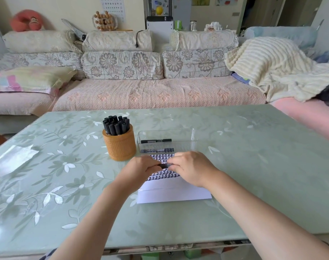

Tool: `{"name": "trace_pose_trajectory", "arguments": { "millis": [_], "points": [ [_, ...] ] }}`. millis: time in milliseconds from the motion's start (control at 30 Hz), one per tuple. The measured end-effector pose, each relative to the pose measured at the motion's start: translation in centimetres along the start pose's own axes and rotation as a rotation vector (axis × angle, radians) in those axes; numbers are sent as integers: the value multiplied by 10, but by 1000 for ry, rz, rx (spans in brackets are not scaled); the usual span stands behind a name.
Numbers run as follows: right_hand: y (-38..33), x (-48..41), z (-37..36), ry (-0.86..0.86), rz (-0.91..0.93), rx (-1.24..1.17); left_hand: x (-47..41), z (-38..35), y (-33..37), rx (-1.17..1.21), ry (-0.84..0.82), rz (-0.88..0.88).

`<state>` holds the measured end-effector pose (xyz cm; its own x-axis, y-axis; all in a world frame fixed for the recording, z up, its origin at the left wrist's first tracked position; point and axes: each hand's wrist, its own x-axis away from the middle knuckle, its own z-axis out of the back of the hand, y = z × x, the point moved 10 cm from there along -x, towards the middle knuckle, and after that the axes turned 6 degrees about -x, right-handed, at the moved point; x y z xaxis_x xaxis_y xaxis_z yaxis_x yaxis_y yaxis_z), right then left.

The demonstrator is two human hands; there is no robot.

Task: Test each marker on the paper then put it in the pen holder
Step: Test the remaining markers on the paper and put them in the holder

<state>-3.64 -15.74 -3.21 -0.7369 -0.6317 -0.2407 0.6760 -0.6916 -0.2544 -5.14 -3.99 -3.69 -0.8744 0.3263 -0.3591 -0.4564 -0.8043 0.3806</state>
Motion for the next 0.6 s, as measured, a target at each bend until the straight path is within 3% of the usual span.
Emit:
{"name": "trace_pose_trajectory", "arguments": {
  "millis": [133,300,467,600],
  "points": [
    [15,4,-14,-168,-196,-128,4,14,-4,-94,95,-34],
    [25,5,-10,-115,-172,-64,17,25,-44,-159,172,160],
    [38,7,-17,-89,-213,-112,32,22,-92,-171,142,499],
    [47,12,-24,-98,-251,-189,35,16,-103,-194,126,588]
  ]
}}
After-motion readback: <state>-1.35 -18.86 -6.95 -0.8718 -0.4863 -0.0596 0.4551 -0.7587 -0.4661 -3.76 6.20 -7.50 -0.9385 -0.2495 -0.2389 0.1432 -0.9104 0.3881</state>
